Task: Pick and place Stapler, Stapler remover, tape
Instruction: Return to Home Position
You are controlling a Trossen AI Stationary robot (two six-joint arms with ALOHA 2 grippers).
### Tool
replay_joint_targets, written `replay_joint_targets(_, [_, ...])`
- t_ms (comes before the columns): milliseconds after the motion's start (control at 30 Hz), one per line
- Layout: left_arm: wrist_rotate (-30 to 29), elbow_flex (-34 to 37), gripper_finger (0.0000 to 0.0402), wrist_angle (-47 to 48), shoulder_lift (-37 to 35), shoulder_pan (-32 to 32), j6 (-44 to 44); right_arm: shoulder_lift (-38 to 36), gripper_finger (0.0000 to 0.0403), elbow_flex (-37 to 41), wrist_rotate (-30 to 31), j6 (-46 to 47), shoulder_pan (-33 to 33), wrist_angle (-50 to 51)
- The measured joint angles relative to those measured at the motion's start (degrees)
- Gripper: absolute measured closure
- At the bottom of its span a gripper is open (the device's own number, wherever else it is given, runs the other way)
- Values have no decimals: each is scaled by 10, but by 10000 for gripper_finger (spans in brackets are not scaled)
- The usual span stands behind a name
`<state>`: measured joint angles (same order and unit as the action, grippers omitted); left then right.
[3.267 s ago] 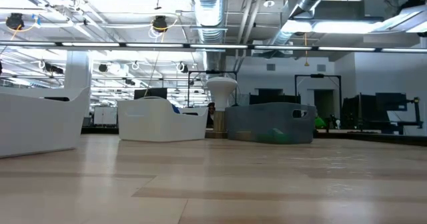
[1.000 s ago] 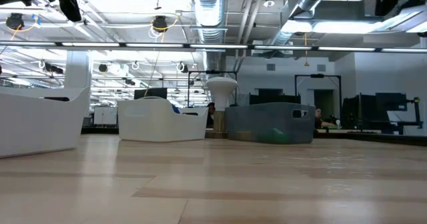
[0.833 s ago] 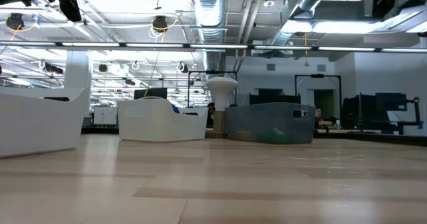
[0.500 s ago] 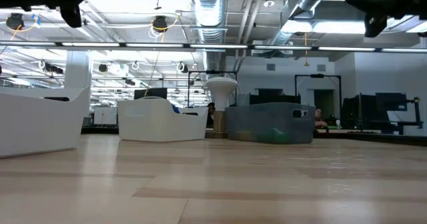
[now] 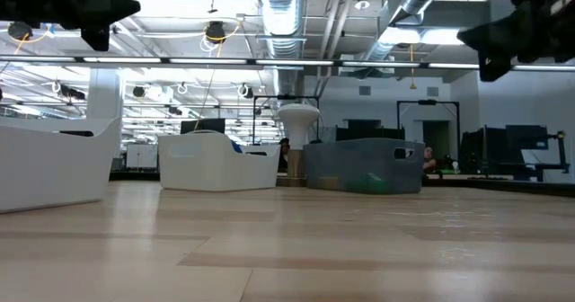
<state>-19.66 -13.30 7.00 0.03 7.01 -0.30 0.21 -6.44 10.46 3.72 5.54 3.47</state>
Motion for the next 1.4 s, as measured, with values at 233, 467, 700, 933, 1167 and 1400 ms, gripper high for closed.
replay_joint_targets(233, [0, 0, 401, 35, 0, 0, 0, 0, 403, 39, -18, -31, 1, -23])
replay_joint_targets(467, [-9, 0, 401, 95, 0, 0, 0, 1, 403, 50, -50, -60, 1, -28])
replay_joint_targets(700, [-28, 19, 401, 114, 0, 0, -10, 1, 403, 50, -63, -70, 1, -24])
replay_joint_targets(933, [-23, 95, 401, 3, 0, 0, -4, 1, 403, 50, -63, -68, 0, -24])
replay_joint_targets(1167, [37, 125, 401, -88, 10, -2, 43, 1, 403, 50, -63, -67, 0, -23])
replay_joint_targets(1400, [74, 130, 400, -96, 19, -3, 15, 1, 403, 50, -62, -54, 0, -23])
